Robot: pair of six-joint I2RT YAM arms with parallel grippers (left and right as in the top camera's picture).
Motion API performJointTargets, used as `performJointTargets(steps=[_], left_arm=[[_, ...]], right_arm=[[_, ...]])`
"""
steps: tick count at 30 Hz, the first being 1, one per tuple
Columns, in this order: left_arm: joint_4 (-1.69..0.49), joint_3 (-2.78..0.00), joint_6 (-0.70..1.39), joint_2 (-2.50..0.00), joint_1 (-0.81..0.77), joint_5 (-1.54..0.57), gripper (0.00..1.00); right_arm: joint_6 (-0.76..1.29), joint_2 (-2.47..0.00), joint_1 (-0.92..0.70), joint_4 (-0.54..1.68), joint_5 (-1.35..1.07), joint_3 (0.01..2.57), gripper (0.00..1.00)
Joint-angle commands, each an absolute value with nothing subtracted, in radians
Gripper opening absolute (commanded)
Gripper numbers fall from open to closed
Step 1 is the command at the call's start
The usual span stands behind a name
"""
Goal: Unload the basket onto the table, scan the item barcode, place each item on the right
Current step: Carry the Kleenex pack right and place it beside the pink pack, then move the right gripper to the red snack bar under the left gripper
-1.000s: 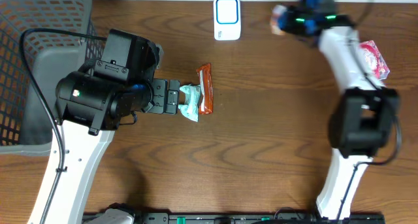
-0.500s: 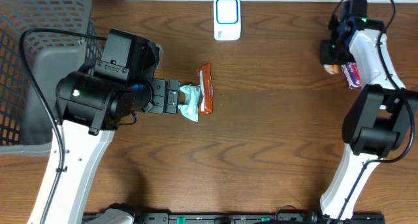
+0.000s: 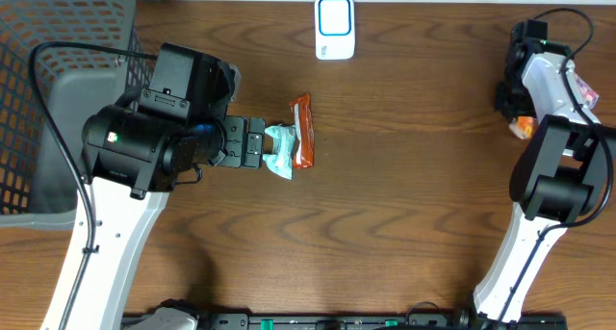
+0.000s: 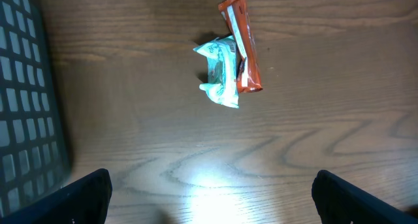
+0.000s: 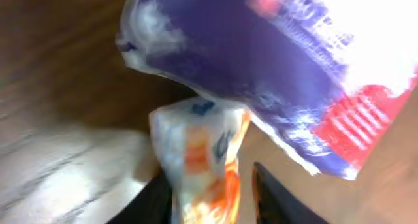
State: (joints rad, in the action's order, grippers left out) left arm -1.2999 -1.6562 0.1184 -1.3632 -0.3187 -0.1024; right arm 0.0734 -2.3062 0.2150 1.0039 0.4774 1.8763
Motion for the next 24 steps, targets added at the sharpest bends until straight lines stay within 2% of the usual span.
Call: performJointTargets(steps=[1,3,11,13,16,22,24], left_arm=[[-1.301,-1.657,0.112,-1.359,-0.318,-0.104,0.98],[-1.301,-1.657,0.112,-1.359,-0.318,-0.104,0.98],[-1.301,-1.657,0.112,-1.359,-0.318,-0.104,0.98],[-1.301,-1.657,0.112,-1.359,-0.318,-0.104,0.98],[-1.301,-1.657,0.112,-1.359,-0.318,-0.104,0.98],[-1.301,-1.657,0.112,-1.359,-0.318,-0.104,0.98],[-1.301,-1.657,0.112,-1.359,-0.318,-0.104,0.98]], right_arm=[[0.138,-2.222,0.208,1.023,0.460,1.938,0.58],[0.130,-2.181,0.201,1.033,0.301,1.956,0.99],[0.118,-2.078,0.165,1.036,-0.521,1.967,0.99],[0.119,-2.083,0.140,1.041,-0.664,1.962,0.99],[0.119,-2.090,0.083,1.040,-0.731,1.936,0.99],[0.120,-2.142,-0.094,1.026,-0.678,1.908,0.99],[0.156,-2.168,-0.158,1.010,-0.646,1.907,0.95]])
